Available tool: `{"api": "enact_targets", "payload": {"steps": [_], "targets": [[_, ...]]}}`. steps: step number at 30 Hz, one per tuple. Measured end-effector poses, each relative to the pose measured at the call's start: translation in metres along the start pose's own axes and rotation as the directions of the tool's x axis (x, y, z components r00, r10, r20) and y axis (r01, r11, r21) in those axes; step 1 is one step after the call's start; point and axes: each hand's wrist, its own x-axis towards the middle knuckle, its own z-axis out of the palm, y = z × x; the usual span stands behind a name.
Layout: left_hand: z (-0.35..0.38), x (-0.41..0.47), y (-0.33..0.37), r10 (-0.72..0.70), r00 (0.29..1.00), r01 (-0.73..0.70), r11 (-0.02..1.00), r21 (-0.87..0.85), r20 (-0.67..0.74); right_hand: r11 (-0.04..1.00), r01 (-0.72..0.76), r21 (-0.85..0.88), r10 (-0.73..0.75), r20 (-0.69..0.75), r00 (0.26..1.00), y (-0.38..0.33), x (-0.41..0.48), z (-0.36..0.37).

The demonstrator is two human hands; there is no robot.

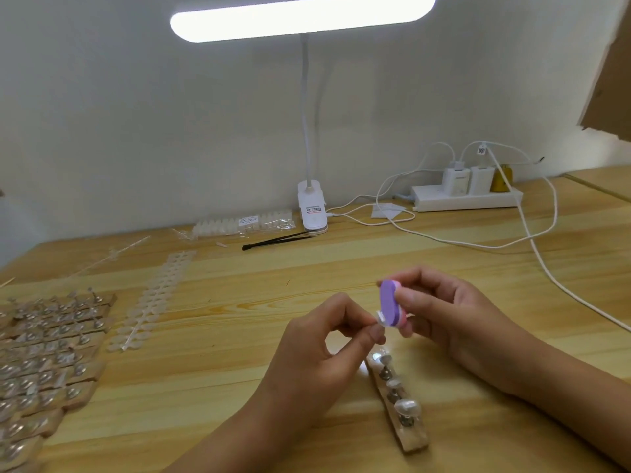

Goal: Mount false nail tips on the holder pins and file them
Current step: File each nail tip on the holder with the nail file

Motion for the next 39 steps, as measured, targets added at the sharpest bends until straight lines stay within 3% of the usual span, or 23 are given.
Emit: {"api": "enact_targets", "payload": {"steps": [2,7,11,15,16,19,21,28,30,34,38,39], "targets": [[0.001,-0.001,0.001,0.003,1.000,-0.003,1.000,0.002,0.015,0.999,0.010,0.047,-0.007,-0.065,0.998,-0.002,0.001,-0.003],[-0.001,-0.001,0.000,0.011,1.000,-0.011,1.000,0.003,0.005,0.998,-0.055,0.024,0.053,0.086,0.995,0.001,-0.001,-0.001],[0.000,-0.002,-0.001,0.008,0.999,-0.008,1.000,-0.004,0.036,0.997,-0.017,0.072,0.025,-0.110,0.994,0.001,0.005,-0.005],[0.000,0.000,-0.003,0.024,1.000,-0.024,1.000,-0.005,0.007,0.997,-0.078,-0.020,0.080,0.126,0.989,0.000,-0.005,-0.004],[0.000,0.000,-0.003,0.026,1.000,-0.026,1.000,-0.006,0.004,0.997,-0.059,-0.045,0.063,0.099,0.993,0.001,-0.005,-0.002],[0.001,-0.001,-0.001,0.005,1.000,-0.005,1.000,-0.002,0.030,1.000,-0.021,0.019,0.024,-0.185,0.982,0.000,0.005,0.000],[0.000,-0.001,0.000,-0.001,1.000,0.002,1.000,-0.008,0.029,0.997,-0.023,0.073,0.041,-0.258,0.965,-0.004,0.005,-0.004],[-0.004,0.002,-0.001,-0.072,0.997,0.069,0.994,-0.086,-0.036,0.999,-0.029,0.035,0.025,0.104,0.994,-0.003,-0.008,0.002],[-0.004,0.002,-0.001,-0.072,0.997,0.069,0.994,-0.083,-0.038,1.000,0.000,0.011,-0.001,0.070,0.998,0.000,-0.004,0.008],[-0.004,0.001,0.000,-0.066,0.997,0.062,0.994,-0.085,-0.047,0.995,0.060,0.078,-0.044,-0.190,0.981,-0.002,0.002,0.003],[-0.003,0.002,0.000,-0.057,0.997,0.052,0.995,-0.085,-0.058,0.997,-0.005,0.079,0.003,0.032,0.999,0.000,-0.005,0.004],[-0.003,0.002,0.000,-0.057,0.997,0.051,0.995,-0.089,-0.060,0.998,0.003,0.063,-0.005,0.030,1.000,0.001,-0.004,0.007]]}}
